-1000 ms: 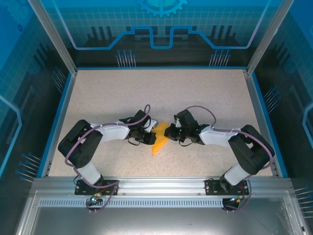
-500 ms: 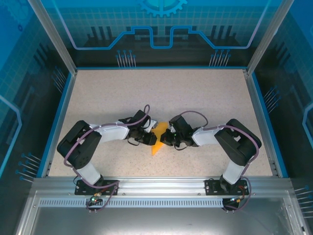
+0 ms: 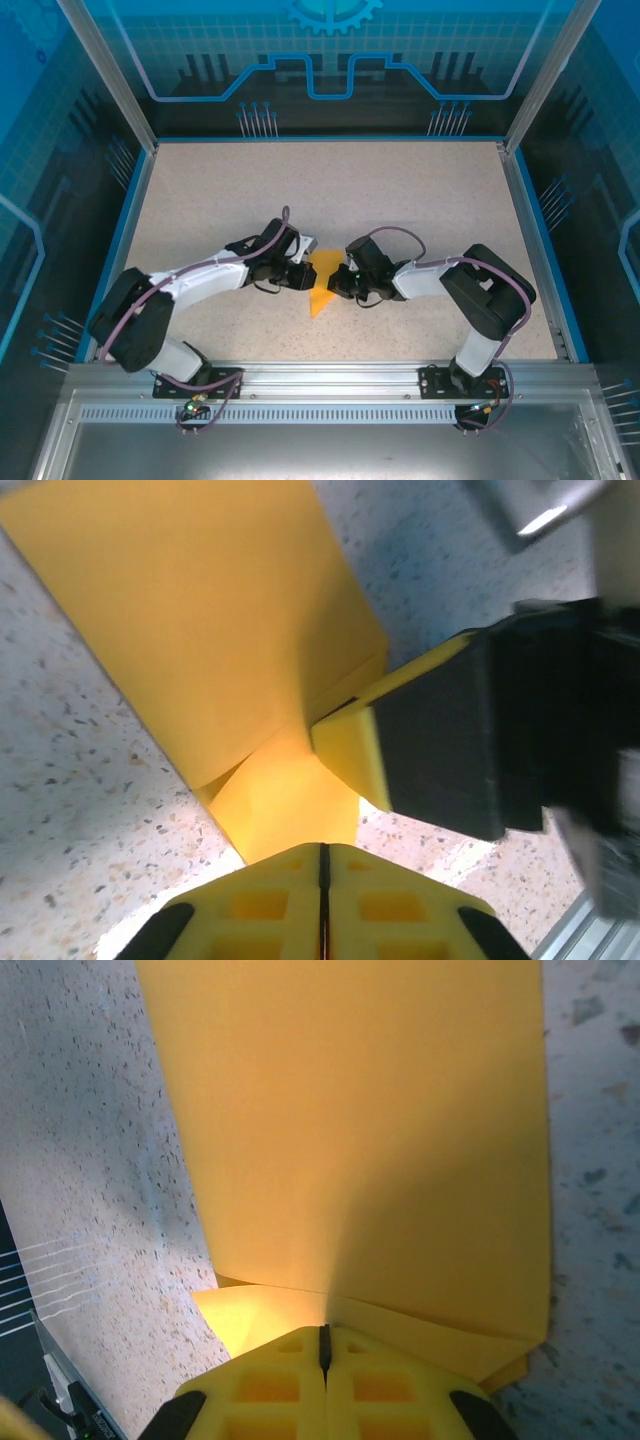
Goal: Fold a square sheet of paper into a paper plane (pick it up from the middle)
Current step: Third fold the triangle at the center of the table.
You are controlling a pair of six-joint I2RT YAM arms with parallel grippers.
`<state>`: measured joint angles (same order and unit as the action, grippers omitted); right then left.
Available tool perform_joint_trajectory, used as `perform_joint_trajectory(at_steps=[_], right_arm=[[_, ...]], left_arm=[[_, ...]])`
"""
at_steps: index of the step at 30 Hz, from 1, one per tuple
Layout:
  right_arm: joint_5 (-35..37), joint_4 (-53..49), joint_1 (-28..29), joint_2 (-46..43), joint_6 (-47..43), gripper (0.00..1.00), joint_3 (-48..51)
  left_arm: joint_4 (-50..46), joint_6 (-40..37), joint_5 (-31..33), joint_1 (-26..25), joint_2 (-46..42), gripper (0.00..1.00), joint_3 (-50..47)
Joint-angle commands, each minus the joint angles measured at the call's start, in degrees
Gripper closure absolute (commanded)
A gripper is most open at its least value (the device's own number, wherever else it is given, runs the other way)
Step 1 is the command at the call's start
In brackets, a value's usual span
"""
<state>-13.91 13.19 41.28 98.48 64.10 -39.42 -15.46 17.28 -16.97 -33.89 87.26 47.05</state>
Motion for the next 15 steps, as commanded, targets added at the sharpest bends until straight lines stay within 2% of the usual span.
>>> perform_joint_trajectory(at_steps=[1, 7, 15], right_arm=[[0.75, -3.26, 0.71, -0.86, 0.15, 1.0, 0.93], [-0.01, -1.86, 1.77, -3.36, -0.54, 1.0, 0.64], [3.22, -2.17, 8.45, -6.27, 1.74, 1.0, 0.7]], left_arm=[[1.12, 0.83, -2.55, 0.4, 5.43, 0.93, 2.45], [2.48, 1.58, 0.29, 1.19, 13.23, 0.99, 2.78], [2.55, -0.12, 0.69, 1.37, 13.74, 1.0, 0.95]])
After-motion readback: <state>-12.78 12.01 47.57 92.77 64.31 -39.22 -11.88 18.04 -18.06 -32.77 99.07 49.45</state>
